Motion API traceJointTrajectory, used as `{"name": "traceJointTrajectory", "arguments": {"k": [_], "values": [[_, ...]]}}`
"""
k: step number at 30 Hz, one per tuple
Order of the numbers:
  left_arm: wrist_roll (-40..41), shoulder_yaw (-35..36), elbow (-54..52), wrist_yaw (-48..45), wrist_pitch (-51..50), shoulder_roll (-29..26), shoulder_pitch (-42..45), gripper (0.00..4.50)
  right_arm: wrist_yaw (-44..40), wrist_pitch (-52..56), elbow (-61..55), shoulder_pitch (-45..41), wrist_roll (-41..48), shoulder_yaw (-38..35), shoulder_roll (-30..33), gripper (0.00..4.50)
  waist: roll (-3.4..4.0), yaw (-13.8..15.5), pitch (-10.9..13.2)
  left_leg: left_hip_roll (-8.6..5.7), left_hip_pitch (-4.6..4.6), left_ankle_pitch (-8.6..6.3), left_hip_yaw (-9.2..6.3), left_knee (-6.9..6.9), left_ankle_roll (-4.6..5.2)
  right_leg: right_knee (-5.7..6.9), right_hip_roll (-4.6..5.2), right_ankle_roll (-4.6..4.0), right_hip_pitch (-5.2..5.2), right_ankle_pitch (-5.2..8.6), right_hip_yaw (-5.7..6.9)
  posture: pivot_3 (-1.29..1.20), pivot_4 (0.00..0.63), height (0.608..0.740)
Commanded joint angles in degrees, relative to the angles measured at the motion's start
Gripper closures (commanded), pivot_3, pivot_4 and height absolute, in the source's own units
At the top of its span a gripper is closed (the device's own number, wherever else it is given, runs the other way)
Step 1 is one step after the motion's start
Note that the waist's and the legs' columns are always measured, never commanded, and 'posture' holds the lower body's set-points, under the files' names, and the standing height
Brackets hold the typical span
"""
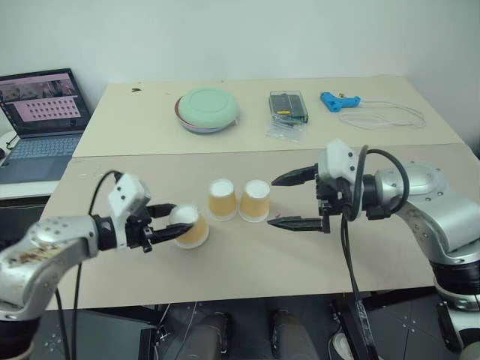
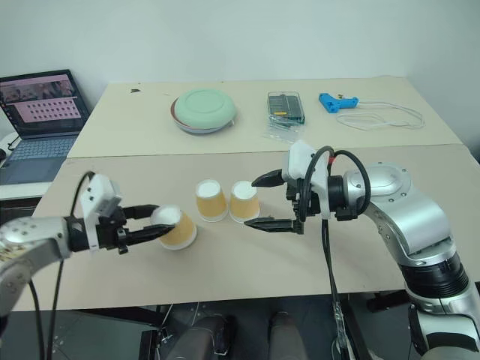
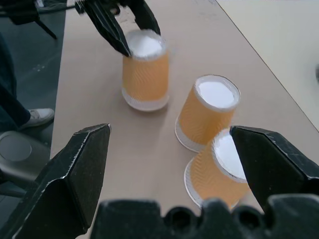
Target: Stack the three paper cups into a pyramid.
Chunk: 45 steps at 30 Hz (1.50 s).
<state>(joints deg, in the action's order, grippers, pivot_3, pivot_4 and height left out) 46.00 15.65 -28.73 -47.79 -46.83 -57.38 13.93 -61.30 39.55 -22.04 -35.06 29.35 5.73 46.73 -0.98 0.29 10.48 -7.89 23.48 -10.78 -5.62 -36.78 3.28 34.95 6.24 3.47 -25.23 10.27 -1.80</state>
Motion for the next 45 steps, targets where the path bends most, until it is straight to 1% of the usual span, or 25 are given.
{"name": "traceJointTrajectory", "arguments": {"k": [1, 3, 5, 7, 9, 11, 14, 17, 21, 22, 26, 31, 34, 39, 45], "values": [[6.99, 5.58, -0.12, -1.78, -3.03, -3.03, 5.67, 2.23, -0.04, -1.61, -0.42, -0.6, -0.35, -1.89, 0.94, 0.0, 0.0, 0.02, 0.0, 0.0, -0.02, 0.0, 0.0, 0.0, 0.0, -0.01, 0.01, 0.01, 0.0, 0.01, 0.0, 0.0, 0.15, 0.739], [11.55, 7.46, 1.91, -3.0, -5.04, -5.38, 11.48, 2.23, -0.04, -1.74, -0.52, -0.29, -0.45, -2.11, 1.16, 0.0, -0.03, 0.02, 0.02, -0.01, 0.03, -0.01, 0.0, 0.01, 0.02, 0.01, 0.0, 0.0, -0.05, 0.0, -0.01, 0.0, 0.15, 0.739], [13.32, 6.42, 5.12, -5.44, -4.81, -7.15, 19.0, 2.23, 0.25, -1.75, -0.45, 0.01, -0.56, -2.26, 1.07, 0.0, -0.06, 0.01, 0.04, -0.01, 0.06, 0.0, -0.01, 0.0, 0.02, 0.03, -0.04, -0.05, -0.09, -0.04, 0.01, 0.0, 0.15, 0.739], [12.11, 2.84, 9.02, -6.64, -3.94, -6.37, 24.64, 2.23, 0.86, -1.68, -0.41, 0.19, -0.5, -2.44, 0.68, 0.0, -0.07, 0.03, 0.04, -0.02, 0.04, 0.0, 0.0, -0.01, 0.02, 0.06, -0.03, -0.07, -0.06, -0.05, 0.0, 0.0, 0.15, 0.739], [8.07, -1.8, 12.4, -8.3, -1.6, -4.78, 27.73, 2.23, 1.47, -1.65, -0.4, 0.37, -0.62, -2.49, 0.28, 0.0, -0.04, 0.02, 0.03, -0.03, -0.04, 0.0, 0.0, -0.03, 0.01, 0.04, -0.01, -0.05, 0.04, -0.05, 0.03, 0.0, 0.15, 0.739], [1.62, -7.89, 16.84, -10.96, 3.59, -1.86, 30.84, 2.23, 1.85, -1.71, -0.61, 0.73, -0.82, -2.41, 0.07, 0.0, -0.04, 0.04, 0.02, -0.05, -0.21, 0.0, 0.02, -0.02, 0.01, 0.05, 0.01, 0.04, 0.2, 0.01, 0.0, 0.0, 0.15, 0.739], [-3.83, -14.59, 25.88, -14.27, 6.94, 4.1, 36.34, 2.23, 2.52, -1.46, -0.98, 1.01, -0.75, -2.67, -0.16, 0.0, -0.11, 0.23, 0.06, -0.03, -0.18, 0.04, 0.02, -0.02, -0.05, 0.04, -0.01, 0.03, 0.21, 0.0, 0.01, 0.0, 0.15, 0.739], [-9.2, -20.02, 33.93, -18.06, 10.1, 8.95, 39.91, 2.23, 3.23, -0.9, -1.53, 1.42, -0.46, -3.25, -0.17, 0.0, -0.2, 0.28, 0.08, -0.06, 0.0, 0.05, 0.02, -0.09, -0.02, 0.02, -0.03, -0.29, 0.07, -0.26, 0.01, 0.0, 0.15, 0.739], [-15.6, -24.78, 45.38, -22.96, 14.63, 14.76, 45.72, 2.23, 4.21, 0.1, -2.96, 2.75, -0.07, -4.12, 0.52, 0.0, -0.22, 0.2, 0.08, -0.1, 0.19, 0.03, 0.01, -0.13, 0.13, 0.02, -0.02, -0.31, -0.11, -0.31, 0.0, 0.0, 0.15, 0.739], [-16.53, -25.58, 48.01, -24.22, 15.1, 16.26, 47.36, 2.23, 4.46, 0.32, -3.18, 3.04, 0.08, -4.5, 0.54, 0.0, -0.24, 0.19, 0.1, -0.1, 0.3, 0.12, 0.02, -0.15, 0.31, 0.03, -0.02, -0.32, -0.23, -0.31, -0.01, 0.0, 0.15, 0.739], [-20.62, -27.29, 55.3, -28.44, 18.25, 19.88, 51.15, 2.23, 5.42, 0.83, -3.54, 3.66, 0.09, -4.86, 0.64, 0.0, -0.27, 0.11, 0.11, -0.11, 0.47, 0.17, 0.02, -0.18, 0.4, 0.06, -0.02, -0.32, -0.43, -0.32, -0.02, 0.0, 0.15, 0.739], [-22.48, -27.52, 58.2, -33.4, 18.07, 21.97, 54.79, 2.23, 6.41, 1.23, -3.81, 4.33, -0.31, -4.55, 0.57, 0.0, -0.27, -0.44, 0.11, -0.1, 0.58, 0.22, 0.02, -0.23, 0.47, 0.13, -0.02, -0.32, -0.57, -0.33, -0.06, 0.0, 0.15, 0.739], [-23.93, -27.29, 59.34, -35.22, 18.66, 22.01, 55.99, 2.23, 6.78, 1.25, -3.8, 4.36, -0.35, -4.29, 0.27, 0.0, -0.27, -0.57, 0.11, -0.11, 0.84, 0.25, 0.02, -0.46, 0.52, 0.26, -0.03, -0.3, -0.82, -0.36, -0.05, 0.0, 0.15, 0.739], [-25.47, -27.05, 59.93, -37.54, 18.24, 21.94, 57.59, 2.23, 7.23, 0.79, -3.28, 4.23, -0.68, -3.73, -0.08, 0.0, -0.27, -0.82, 0.11, -0.11, 0.86, 0.25, 0.02, -0.55, 0.54, 0.31, -0.03, -0.29, -0.82, -0.38, -0.05, 0.0, 0.15, 0.739], [-26.82, -28.15, 57.46, -40.48, 17.01, 21.48, 55.73, 2.23, 7.48, 0.46, -2.81, 3.71, -0.96, -3.2, -0.7, 0.0, -0.27, -1.07, 0.11, -0.11, 0.86, 0.25, 0.03, -0.57, 0.55, 0.34, -0.04, -0.28, -0.82, -0.38, -0.05, 0.0, 0.15, 0.739]]}}
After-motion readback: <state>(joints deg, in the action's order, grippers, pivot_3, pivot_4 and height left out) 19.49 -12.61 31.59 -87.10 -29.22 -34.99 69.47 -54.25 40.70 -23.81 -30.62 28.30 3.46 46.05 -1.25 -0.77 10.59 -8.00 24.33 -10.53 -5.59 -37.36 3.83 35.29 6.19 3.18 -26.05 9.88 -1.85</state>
